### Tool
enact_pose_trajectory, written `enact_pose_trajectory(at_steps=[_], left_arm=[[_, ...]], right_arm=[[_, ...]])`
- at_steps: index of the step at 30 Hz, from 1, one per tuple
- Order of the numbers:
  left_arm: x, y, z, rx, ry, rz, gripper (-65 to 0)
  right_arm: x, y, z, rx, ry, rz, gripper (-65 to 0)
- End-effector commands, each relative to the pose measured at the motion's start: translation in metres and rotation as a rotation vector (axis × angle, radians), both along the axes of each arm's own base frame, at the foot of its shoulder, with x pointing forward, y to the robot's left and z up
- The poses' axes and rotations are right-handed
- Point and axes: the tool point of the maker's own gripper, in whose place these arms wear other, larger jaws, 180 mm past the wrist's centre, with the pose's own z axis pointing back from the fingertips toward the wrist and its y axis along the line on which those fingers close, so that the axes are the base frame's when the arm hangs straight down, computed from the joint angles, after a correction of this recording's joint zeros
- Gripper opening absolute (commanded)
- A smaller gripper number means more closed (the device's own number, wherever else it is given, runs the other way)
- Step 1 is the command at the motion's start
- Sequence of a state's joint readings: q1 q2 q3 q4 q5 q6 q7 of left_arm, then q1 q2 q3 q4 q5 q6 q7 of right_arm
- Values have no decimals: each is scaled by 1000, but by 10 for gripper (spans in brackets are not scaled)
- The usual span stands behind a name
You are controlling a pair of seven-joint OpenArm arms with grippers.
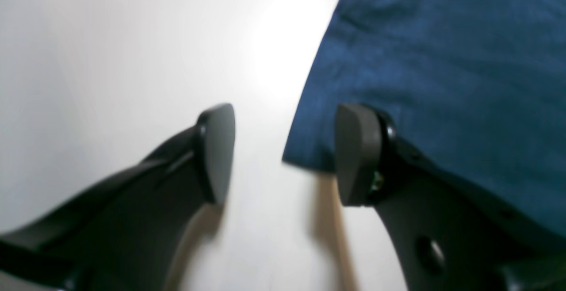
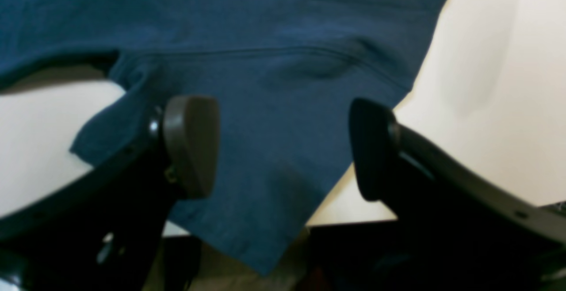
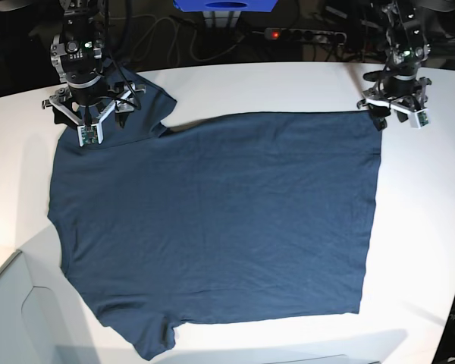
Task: Fold the T-shirt properly
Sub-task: 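Lower both grippers to the shoulder edge corners of the shirt, then close both grippers on the shoulder edge corners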
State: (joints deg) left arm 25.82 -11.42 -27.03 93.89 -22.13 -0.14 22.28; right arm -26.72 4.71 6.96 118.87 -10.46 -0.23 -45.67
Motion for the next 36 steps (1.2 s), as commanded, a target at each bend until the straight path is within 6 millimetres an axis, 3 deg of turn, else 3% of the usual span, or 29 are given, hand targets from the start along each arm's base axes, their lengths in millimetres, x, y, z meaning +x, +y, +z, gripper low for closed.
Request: enact_pose_trajectory(at_steps=[1, 5, 14, 23, 32, 36], left_arm=[[7, 4, 7, 14, -32, -1, -305], [8, 5, -1, -1, -21, 12, -305], [1, -18, -14, -31, 16, -38, -310], [-12, -21, -20, -45, 39, -25, -417], [-9, -21, -15, -40, 25, -28, -641], [-9, -21, -15, -40, 25, -29, -650]], right_arm=[[3, 0, 7, -9, -26, 12, -210], [-3, -3, 3, -20, -7, 20, -210], [-9, -6, 1, -34, 5, 32, -210], [-9, -7, 1, -35, 5, 31, -210], [-6, -7, 4, -39, -6, 31, -208], [-4, -15, 5, -68, -4, 49, -209]])
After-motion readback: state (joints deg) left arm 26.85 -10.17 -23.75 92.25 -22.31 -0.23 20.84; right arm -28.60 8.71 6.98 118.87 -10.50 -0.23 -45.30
